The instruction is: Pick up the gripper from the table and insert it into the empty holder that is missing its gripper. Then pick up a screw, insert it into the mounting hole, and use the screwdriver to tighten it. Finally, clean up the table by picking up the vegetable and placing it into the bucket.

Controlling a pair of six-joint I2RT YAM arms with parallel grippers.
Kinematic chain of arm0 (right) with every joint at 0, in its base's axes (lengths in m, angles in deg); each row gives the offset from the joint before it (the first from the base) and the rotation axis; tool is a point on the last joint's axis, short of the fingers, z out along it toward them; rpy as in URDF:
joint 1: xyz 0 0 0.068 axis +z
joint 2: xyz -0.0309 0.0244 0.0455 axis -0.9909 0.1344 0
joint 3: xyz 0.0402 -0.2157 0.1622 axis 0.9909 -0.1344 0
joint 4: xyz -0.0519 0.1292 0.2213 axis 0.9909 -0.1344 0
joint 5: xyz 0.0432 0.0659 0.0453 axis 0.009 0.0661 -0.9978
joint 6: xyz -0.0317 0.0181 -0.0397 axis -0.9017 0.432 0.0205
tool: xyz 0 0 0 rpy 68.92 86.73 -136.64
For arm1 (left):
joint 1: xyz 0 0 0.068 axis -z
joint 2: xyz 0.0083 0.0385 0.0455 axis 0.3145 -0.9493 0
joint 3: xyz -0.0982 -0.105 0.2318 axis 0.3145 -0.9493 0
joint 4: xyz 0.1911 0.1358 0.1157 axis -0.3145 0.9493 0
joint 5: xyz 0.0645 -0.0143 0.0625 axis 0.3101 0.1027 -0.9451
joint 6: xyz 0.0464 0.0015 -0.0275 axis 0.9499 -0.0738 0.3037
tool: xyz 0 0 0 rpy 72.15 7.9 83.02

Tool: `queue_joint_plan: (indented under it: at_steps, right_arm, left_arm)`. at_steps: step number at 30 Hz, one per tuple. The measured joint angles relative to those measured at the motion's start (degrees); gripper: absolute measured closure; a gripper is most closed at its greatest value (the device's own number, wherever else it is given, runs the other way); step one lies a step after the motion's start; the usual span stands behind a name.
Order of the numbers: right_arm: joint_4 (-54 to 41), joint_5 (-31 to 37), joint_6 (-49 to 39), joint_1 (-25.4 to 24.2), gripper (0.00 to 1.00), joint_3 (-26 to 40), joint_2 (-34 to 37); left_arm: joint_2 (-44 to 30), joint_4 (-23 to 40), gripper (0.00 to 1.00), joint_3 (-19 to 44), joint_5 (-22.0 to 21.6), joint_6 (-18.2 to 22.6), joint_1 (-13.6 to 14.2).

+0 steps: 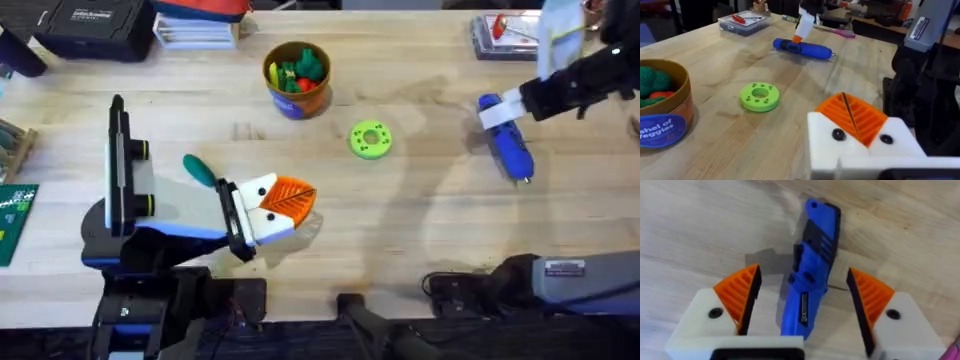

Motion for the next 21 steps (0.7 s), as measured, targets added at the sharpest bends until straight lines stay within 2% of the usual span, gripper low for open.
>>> queue_joint_plan:
  at_steps: [10, 21]
  right_arm:
    - [6.48, 0.02, -2.01, -0.29, 0.007, 0.00, 8.71]
    - [7.06, -3.20, -1.52, -3.50, 0.027, 0.02, 12.16]
  left_arm:
    - [0.01, 0.00, 0.996, 0.00, -0.02, 0.00, 0.00]
    - [0.02, 0.00, 0.996, 0.00, -0.02, 0.00, 0.00]
